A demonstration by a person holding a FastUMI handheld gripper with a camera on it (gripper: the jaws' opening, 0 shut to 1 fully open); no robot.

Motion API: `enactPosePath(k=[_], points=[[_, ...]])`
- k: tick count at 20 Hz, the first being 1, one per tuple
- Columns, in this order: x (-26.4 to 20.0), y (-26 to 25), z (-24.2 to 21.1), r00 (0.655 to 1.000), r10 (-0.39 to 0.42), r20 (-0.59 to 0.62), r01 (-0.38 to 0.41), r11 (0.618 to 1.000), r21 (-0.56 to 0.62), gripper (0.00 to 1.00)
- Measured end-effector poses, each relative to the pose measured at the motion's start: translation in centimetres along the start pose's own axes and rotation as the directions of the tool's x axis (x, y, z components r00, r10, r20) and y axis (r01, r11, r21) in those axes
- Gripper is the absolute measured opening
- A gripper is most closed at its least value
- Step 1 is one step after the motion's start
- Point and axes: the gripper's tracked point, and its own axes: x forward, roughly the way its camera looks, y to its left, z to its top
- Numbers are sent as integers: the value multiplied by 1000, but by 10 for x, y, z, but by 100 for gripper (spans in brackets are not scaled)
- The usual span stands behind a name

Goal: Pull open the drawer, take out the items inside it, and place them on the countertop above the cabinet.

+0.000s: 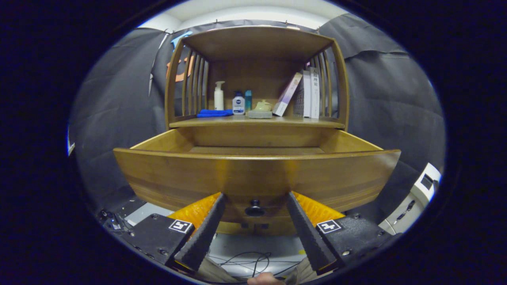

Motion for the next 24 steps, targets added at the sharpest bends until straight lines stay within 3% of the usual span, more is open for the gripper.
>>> enactPosePath(k=[24], points=[[41, 4, 22, 1000, 13, 0, -13, 999, -29, 99]])
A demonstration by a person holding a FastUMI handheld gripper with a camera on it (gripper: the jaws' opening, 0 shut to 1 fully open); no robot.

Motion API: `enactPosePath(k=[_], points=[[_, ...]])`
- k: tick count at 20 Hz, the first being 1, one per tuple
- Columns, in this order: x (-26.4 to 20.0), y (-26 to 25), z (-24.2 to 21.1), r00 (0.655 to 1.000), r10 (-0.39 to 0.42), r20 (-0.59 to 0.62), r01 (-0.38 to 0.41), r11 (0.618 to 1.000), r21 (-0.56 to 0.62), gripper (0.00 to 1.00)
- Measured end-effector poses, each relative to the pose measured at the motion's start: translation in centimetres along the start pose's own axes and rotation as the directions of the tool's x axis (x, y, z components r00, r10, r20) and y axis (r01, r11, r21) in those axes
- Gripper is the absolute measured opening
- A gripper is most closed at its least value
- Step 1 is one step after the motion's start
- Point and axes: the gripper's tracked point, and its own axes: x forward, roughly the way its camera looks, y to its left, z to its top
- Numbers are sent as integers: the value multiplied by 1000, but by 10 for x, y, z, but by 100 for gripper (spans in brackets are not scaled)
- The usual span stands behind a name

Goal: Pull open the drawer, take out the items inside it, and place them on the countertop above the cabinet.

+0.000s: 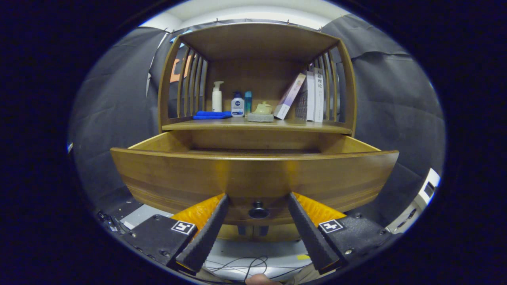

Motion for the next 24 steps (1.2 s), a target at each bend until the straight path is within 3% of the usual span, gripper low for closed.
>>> enactPosePath(k=[4, 10, 24], points=[[19, -2, 10, 1000, -16, 3, 16, 999, -49, 100], [50, -1, 19, 999, -10, -48, 11, 1000, 9, 99], [113, 2, 33, 994, -45, -98, 43, 999, -20, 99]])
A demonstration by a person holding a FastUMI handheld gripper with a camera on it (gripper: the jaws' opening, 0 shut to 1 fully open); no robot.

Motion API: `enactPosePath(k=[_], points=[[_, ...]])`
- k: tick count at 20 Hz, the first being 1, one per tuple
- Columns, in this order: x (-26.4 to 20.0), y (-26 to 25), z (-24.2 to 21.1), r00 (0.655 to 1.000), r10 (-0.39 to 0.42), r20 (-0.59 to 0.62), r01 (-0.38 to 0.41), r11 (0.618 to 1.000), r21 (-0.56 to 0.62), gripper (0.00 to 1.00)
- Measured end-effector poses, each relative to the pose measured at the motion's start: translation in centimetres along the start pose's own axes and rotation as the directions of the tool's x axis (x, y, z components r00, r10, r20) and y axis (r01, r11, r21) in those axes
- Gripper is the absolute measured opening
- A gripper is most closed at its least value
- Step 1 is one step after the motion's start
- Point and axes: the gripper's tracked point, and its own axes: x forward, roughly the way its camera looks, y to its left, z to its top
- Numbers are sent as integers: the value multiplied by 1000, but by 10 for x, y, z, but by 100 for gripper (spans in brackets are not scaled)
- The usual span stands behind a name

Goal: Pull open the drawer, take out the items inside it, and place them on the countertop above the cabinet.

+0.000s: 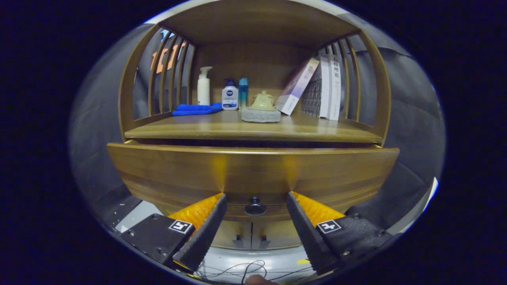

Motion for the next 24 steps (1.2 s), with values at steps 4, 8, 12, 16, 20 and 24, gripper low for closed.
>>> enactPosePath(k=[4, 8, 12, 16, 20, 24], points=[[17, 0, 3, 1000, -4, -4, 4, 1000, -14, 100], [30, -2, 8, 1000, -2, -16, 2, 1000, -12, 100], [35, -2, 6, 999, 3, -39, -3, 1000, 12, 100], [37, -3, 4, 999, 0, -48, -1, 1000, -10, 100], [24, -8, 7, 994, 44, -99, -38, 997, 62, 100], [-5, -15, 24, 993, 95, -65, -90, 993, 74, 100]])
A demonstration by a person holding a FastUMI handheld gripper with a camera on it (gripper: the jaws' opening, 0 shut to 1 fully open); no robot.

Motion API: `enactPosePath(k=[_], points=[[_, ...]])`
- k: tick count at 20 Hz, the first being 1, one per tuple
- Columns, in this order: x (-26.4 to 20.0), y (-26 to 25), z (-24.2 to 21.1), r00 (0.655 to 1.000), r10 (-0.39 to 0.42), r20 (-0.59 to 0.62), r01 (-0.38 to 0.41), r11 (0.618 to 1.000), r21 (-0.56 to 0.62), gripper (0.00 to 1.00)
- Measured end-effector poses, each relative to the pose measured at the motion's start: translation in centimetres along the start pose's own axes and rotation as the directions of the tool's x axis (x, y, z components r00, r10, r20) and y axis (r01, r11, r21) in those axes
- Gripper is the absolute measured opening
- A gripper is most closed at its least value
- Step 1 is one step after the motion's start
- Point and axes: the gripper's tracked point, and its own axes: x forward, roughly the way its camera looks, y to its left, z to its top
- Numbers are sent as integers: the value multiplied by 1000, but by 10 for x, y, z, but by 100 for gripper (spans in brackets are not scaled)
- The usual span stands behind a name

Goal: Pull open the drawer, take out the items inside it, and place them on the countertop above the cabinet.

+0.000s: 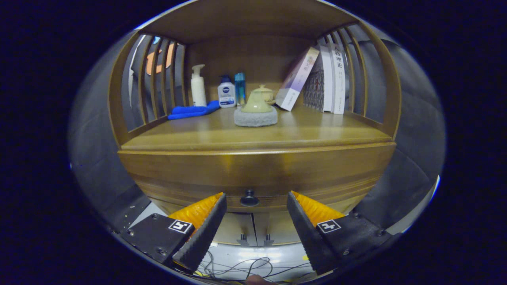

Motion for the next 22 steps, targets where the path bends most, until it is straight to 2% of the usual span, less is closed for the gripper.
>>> enactPosePath(k=[4, 7, 12, 18, 22], points=[[-42, -4, 20, 998, 45, 39, -45, 999, 16, 99], [-81, -5, 53, 992, 71, 101, -73, 997, 16, 100], [-153, 2, 102, 962, 171, 215, -182, 983, 32, 97], [-230, -19, 166, 927, 166, 336, -175, 985, -3, 97], [-285, -29, 188, 892, 176, 417, -178, 983, -36, 99]])
